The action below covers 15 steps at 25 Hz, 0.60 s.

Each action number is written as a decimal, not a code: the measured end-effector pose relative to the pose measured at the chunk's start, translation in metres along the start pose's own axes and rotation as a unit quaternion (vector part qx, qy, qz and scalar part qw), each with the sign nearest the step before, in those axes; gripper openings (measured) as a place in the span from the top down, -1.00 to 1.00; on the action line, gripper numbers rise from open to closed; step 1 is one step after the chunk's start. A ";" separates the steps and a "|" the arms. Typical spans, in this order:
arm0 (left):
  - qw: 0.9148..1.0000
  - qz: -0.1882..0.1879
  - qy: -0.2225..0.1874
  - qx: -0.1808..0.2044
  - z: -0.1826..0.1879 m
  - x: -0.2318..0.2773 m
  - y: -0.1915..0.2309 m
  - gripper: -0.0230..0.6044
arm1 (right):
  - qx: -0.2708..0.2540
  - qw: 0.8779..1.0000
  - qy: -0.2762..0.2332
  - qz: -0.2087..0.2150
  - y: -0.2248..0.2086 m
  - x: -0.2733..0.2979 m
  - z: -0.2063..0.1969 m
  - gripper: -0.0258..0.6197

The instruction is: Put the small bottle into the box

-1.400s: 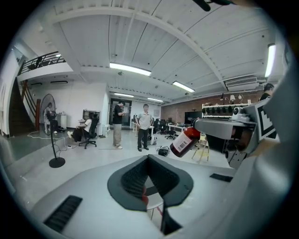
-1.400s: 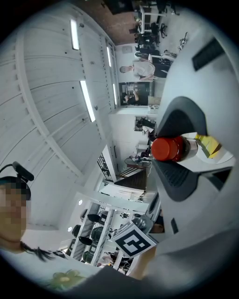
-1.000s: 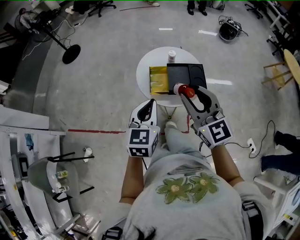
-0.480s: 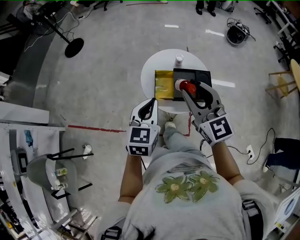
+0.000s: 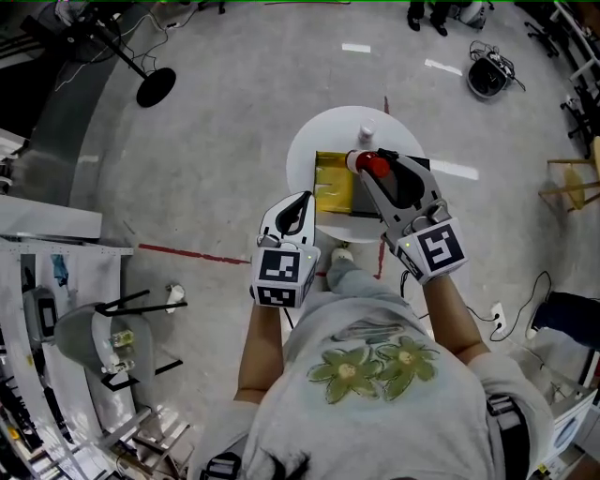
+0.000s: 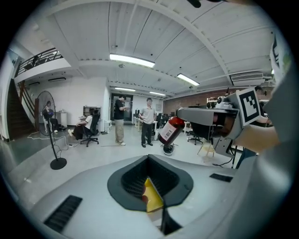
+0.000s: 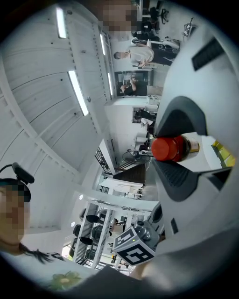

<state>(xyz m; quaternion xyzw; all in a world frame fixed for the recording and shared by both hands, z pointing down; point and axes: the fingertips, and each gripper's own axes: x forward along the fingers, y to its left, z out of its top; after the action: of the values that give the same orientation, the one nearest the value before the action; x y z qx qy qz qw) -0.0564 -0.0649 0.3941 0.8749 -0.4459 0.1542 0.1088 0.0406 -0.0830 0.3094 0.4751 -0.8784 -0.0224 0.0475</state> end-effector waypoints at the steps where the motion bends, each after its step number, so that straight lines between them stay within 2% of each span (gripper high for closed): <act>1: 1.000 0.002 0.001 0.001 0.003 0.004 0.003 0.92 | 0.000 1.000 -0.001 0.003 -0.004 0.005 0.001 0.44; 8: 1.000 0.019 -0.010 0.010 0.028 0.030 0.020 0.92 | 0.002 1.000 -0.012 0.022 -0.027 0.034 0.006 0.44; 15: 0.999 0.039 -0.005 -0.002 0.023 0.054 0.029 0.92 | 0.004 0.999 -0.007 0.044 -0.044 0.056 -0.011 0.44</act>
<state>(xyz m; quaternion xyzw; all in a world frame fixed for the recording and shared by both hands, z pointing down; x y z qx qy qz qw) -0.0465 -0.1298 0.3936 0.8573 -0.4807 0.1530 0.1023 0.0477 -0.1536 0.3204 0.4364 -0.8987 -0.0198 0.0400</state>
